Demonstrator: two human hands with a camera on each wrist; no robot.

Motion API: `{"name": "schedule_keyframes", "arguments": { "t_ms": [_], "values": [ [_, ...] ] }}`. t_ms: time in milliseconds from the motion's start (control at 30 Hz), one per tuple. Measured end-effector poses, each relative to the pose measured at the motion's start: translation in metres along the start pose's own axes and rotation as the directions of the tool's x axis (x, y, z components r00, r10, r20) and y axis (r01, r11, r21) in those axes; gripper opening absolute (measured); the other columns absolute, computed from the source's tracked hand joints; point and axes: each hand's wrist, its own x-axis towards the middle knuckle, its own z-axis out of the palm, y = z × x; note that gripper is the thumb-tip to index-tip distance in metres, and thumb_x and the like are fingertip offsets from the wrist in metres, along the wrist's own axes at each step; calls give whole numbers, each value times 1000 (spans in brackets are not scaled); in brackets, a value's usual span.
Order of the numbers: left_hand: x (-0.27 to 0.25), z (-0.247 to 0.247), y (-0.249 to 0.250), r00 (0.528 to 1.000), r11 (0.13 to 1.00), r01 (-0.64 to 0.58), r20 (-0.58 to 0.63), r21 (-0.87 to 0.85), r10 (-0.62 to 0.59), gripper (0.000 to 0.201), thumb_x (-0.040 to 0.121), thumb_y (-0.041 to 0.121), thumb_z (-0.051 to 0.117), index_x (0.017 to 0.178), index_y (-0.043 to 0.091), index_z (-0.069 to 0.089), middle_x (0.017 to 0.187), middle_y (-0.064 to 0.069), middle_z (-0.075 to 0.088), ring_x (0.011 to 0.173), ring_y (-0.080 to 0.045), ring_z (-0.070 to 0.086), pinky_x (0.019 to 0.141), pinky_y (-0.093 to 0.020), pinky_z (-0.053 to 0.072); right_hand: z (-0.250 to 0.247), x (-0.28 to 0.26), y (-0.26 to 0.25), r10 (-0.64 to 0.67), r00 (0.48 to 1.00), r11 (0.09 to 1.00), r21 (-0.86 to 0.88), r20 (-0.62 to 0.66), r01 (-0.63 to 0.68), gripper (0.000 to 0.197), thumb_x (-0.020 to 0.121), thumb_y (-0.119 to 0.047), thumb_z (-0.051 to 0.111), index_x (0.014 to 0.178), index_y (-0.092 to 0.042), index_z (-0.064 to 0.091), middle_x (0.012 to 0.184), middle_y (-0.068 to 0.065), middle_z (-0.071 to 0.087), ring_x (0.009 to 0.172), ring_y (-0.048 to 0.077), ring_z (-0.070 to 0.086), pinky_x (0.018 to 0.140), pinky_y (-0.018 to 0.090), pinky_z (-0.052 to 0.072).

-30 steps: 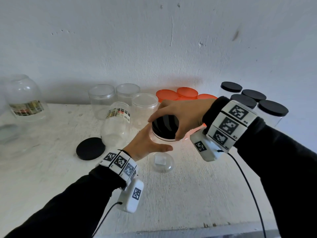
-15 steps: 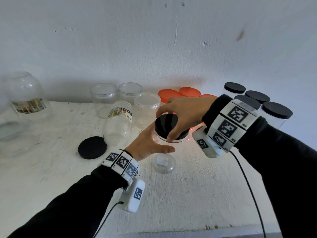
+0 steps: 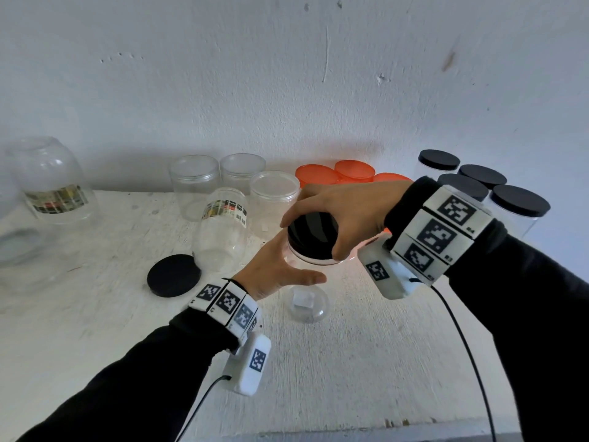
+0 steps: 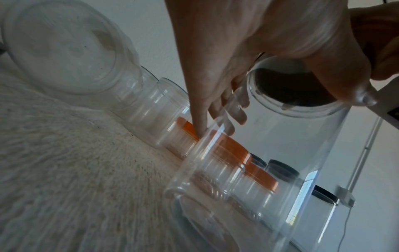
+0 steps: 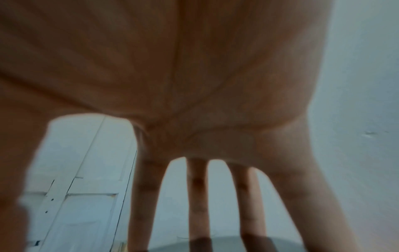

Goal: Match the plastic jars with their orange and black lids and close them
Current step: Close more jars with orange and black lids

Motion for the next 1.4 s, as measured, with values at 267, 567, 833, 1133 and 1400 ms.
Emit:
{"name": "schedule_keyframes", "arguments": {
  "t_ms": [267,567,833,1133,1400],
  "values": [
    [-1,-1,1,1000,999,0,12,-42,0,84,52,35,81,126,31,43,123,14,57,118,3,49,96,-15,41,-6,-3,-1,-11,1000,1000,18,-24,12,72,66,-16,77,123,-43,42,121,-10,34,109,17,46,80,34,52],
    [1,-2,-2,1000,1000,-10,4,-4,10,87,51,41,82,128,29,43,127,10,55,121,-1,47,102,-25,38,-1,-2,2,-18,1000,1000,-9,-15,18,73,68,-18,76,126,-44,41,128,-11,35,115,16,43,85,36,50],
    [2,-3,-1,1000,1000,15,2,19,-15,81,48,41,82,121,35,45,123,10,57,118,1,49,99,-22,39,3,3,4,-49,999,999,10,-11,49,72,66,-14,76,125,-41,45,126,-11,36,113,18,45,89,42,50],
    [1,1,-2,999,999,19,-43,35,-18,95,47,46,85,130,25,44,125,6,57,122,-11,49,107,-44,36,4,7,6,-11,996,998,60,-86,17,69,61,-29,82,120,-45,50,118,-10,46,108,12,47,89,36,49],
    [-1,4,1,997,1000,10,-70,17,-9,89,49,36,83,128,25,44,120,6,60,116,-8,53,102,-35,40,17,11,1,72,963,996,-31,-259,-83,61,61,-58,72,112,-29,54,89,-8,51,87,15,54,67,29,50]
  ]
}}
